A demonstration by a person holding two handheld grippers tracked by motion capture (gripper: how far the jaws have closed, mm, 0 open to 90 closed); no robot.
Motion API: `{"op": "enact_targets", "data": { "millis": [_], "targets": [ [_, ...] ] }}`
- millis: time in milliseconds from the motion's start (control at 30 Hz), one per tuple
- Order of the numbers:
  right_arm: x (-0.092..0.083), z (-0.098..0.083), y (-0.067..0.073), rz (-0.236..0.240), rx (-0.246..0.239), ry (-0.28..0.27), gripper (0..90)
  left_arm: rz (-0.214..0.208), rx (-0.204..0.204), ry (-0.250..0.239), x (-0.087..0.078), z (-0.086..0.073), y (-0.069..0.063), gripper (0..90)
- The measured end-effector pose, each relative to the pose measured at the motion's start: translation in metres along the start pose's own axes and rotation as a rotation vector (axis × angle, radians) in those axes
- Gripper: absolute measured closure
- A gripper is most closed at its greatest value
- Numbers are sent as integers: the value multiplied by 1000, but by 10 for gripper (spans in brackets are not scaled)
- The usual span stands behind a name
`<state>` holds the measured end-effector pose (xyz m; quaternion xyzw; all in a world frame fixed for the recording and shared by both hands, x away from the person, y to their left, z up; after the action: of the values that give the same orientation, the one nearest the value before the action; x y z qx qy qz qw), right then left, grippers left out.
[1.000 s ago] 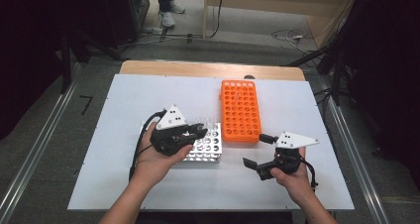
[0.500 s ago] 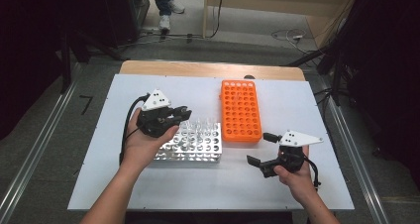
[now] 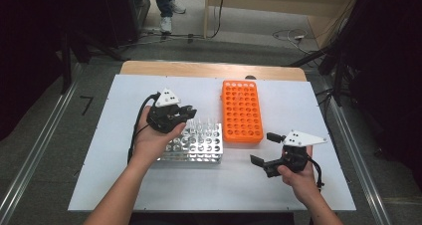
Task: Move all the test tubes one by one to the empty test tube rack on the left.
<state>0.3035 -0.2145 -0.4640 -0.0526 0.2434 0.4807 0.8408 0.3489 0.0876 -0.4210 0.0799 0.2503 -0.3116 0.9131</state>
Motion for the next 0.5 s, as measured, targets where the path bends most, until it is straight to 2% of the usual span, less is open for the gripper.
{"op": "enact_targets", "data": {
  "millis": [267, 500],
  "targets": [
    [0, 0, -1, -2, -2, 0, 0, 5, 26, 55, 12, -11, -2, 767],
    [0, -1, -1, -3, -7, 1, 0, 9, 26, 83, 20, -18, -4, 767]
  ]
}}
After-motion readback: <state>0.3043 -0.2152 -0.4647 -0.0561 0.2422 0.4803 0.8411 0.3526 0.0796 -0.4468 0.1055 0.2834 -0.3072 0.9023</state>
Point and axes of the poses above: each handheld gripper's, and its own axes: x roughly forward along the jaws, z roughly out of its top, y roughly to its left, the point moved 5 cm from there along x, roughly forward along the jaws, and after that the axes turned 3 degrees about z, right-handed, at the moved point
